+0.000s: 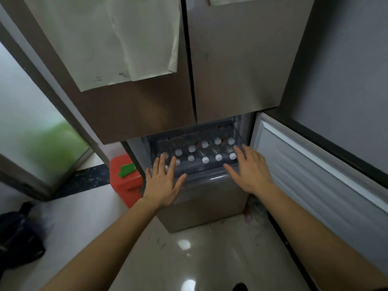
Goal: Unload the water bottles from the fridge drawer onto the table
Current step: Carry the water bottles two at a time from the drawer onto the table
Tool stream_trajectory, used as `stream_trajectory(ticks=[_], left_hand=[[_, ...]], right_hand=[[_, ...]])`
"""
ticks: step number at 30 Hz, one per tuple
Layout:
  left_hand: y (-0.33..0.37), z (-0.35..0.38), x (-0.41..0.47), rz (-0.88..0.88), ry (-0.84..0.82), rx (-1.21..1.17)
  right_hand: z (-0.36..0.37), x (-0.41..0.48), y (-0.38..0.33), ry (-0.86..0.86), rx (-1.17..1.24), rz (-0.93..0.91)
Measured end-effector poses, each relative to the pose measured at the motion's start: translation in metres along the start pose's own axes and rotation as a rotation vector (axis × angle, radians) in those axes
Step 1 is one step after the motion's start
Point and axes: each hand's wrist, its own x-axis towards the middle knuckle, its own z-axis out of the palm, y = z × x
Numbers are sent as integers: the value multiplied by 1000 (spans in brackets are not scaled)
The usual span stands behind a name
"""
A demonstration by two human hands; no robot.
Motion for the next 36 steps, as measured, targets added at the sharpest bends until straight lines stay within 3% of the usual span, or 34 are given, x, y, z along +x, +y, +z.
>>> stream_trajectory(ticks=[8,16,23,36], left_hand=[[7,25,57,-159,-49,-124],[-10,65,139,-208,-108,-377],[-19,89,192,-154,-211,-266],[-14,91,200,-123,-293,-187]], right_hand=[[38,93,3,-186,115,-129],[87,166,-4,-346,309,-7],[126,210,-23,-460,317,-143],[138,212,-28,-515,227,-139]])
